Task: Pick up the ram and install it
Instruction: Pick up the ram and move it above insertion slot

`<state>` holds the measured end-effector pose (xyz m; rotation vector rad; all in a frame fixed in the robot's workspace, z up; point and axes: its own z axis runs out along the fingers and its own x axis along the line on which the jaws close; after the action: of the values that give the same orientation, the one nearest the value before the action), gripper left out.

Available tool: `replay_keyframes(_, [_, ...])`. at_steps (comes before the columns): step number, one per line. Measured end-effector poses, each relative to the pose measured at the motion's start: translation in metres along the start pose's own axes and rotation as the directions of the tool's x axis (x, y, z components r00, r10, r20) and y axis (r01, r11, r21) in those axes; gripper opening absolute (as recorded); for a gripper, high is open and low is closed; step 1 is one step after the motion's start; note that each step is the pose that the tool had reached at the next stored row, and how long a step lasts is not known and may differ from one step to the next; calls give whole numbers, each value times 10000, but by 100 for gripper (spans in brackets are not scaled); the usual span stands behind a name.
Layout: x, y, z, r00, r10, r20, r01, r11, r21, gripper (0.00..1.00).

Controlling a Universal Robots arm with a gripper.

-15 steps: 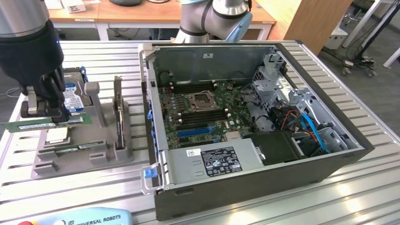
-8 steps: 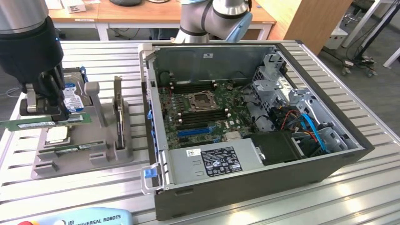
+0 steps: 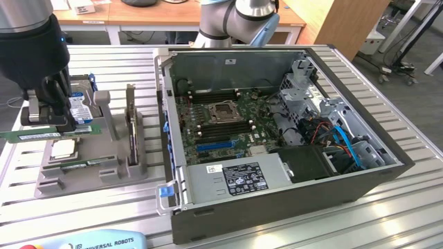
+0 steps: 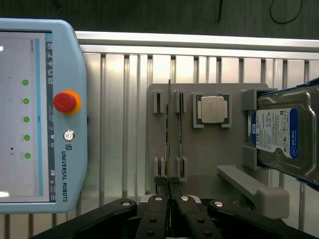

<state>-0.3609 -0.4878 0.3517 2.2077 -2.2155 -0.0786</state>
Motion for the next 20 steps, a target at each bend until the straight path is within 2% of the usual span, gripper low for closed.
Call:
replay_keyframes(7, [-1,-10,-50,10000,25,1,-25,10000,1,12])
replay_keyframes(20, [-5,-30,-205,10000,61,3,-61,10000,2,12])
